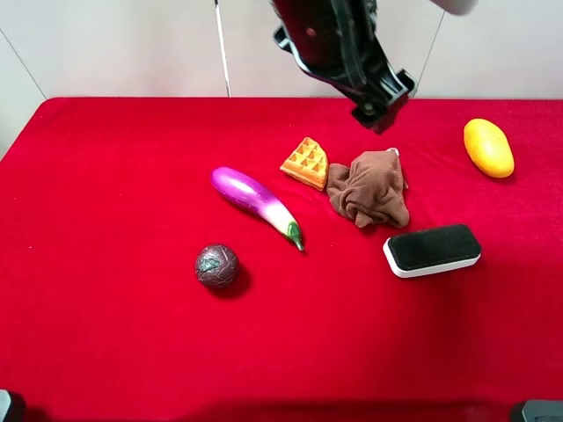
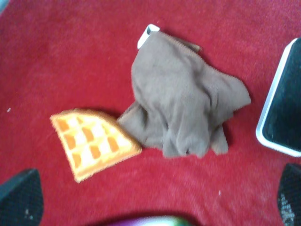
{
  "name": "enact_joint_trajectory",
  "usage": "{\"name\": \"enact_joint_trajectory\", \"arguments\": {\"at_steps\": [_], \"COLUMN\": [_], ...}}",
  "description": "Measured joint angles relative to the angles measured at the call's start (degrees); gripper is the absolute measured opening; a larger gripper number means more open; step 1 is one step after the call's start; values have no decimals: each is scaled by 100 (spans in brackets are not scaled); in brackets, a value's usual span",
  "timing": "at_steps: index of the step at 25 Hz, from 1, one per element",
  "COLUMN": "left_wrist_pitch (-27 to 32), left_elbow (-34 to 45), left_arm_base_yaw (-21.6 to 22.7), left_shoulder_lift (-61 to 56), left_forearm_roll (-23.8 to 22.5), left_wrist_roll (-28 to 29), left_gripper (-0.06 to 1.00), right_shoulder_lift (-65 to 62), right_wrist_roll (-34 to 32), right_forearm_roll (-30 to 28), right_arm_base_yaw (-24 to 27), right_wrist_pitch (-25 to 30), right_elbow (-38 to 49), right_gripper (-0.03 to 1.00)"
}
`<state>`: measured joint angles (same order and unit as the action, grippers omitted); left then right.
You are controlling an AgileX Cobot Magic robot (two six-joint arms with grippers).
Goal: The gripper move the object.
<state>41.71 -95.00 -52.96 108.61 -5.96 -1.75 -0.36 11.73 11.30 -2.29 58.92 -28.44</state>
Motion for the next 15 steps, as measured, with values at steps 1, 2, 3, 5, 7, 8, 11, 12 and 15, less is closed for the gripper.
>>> {"name": "enact_joint_trajectory", "arguments": {"at_steps": [1, 2, 3, 5, 7, 8, 11, 12, 15], "left_wrist_pitch": [10, 15, 22, 30, 30, 30, 30, 30, 30], "left_elbow": [100, 203, 296, 533, 761, 890, 1251, 1385, 1810], "left_arm_base_yaw": [0, 0, 0, 0, 0, 0, 60, 107, 266], "left_shoulder_lift": [-125, -254, -394, -662, -952, -1116, -1598, -1770, -2246], "left_forearm_roll": [-7, -15, -19, -98, -249, -324, -404, -416, -527], "left_wrist_roll": [32, 67, 86, 175, 242, 286, 457, 533, 788], "left_gripper": [99, 99, 99, 99, 99, 99, 99, 99, 99], "right_shoulder_lift": [0, 0, 0, 0, 0, 0, 0, 0, 0], "right_wrist_roll": [0, 0, 0, 0, 0, 0, 0, 0, 0], "right_forearm_roll": [0, 0, 0, 0, 0, 0, 0, 0, 0], "right_arm_base_yaw": [0, 0, 0, 0, 0, 0, 0, 0, 0], "right_wrist_pitch": [0, 0, 0, 0, 0, 0, 0, 0, 0], "right_elbow": [0, 0, 0, 0, 0, 0, 0, 0, 0], "right_gripper": [63, 63, 63, 63, 63, 63, 63, 63, 63]}}
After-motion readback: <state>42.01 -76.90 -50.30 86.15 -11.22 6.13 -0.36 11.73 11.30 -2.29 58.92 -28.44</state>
